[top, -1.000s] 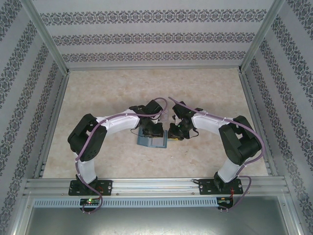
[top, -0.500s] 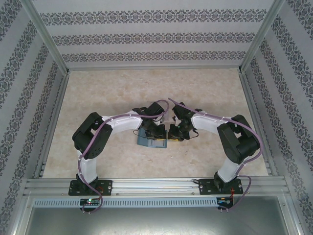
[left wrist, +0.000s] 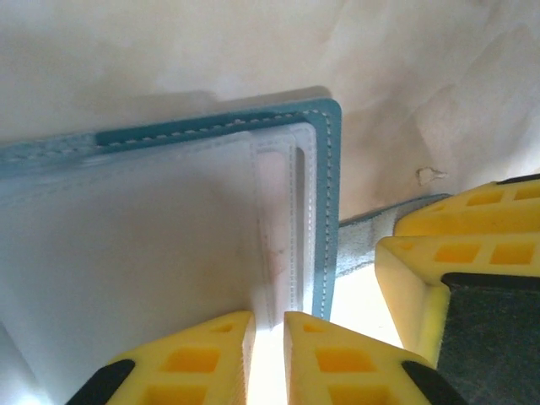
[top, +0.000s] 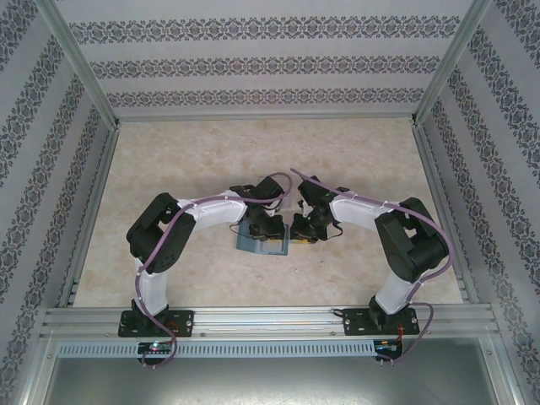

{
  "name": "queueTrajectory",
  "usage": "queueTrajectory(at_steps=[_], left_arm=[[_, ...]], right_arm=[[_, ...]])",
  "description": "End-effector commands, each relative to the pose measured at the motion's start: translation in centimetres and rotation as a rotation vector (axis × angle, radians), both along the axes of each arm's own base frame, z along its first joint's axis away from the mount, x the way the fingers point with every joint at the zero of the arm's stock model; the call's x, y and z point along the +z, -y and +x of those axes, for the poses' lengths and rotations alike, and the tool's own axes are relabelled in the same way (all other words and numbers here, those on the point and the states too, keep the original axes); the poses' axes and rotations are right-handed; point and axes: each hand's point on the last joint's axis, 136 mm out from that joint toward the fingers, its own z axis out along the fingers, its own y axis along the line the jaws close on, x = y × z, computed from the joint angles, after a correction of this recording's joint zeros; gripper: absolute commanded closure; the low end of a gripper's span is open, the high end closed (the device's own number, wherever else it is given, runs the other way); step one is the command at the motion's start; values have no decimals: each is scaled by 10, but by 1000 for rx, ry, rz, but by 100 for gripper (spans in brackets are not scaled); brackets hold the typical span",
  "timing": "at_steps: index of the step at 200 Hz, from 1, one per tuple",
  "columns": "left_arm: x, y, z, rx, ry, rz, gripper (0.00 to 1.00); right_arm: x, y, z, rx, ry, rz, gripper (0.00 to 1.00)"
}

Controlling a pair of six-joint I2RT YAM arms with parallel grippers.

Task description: Take the credit cards out of the card holder

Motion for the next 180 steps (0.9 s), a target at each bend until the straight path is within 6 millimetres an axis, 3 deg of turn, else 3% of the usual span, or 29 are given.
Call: queueTrajectory(at_steps=[1, 128, 180], left_arm=[[-12, -26, -8, -23, -1, 165, 78], [13, -67, 5, -22, 84, 401, 57], [24, -74, 7, -12, 112, 430, 55]], right_arm=[[-9, 12, -4, -4, -15, -47, 77], [-8, 11, -3, -4, -12, -43, 75], [-7, 11, -3, -3, -10, -40, 75]])
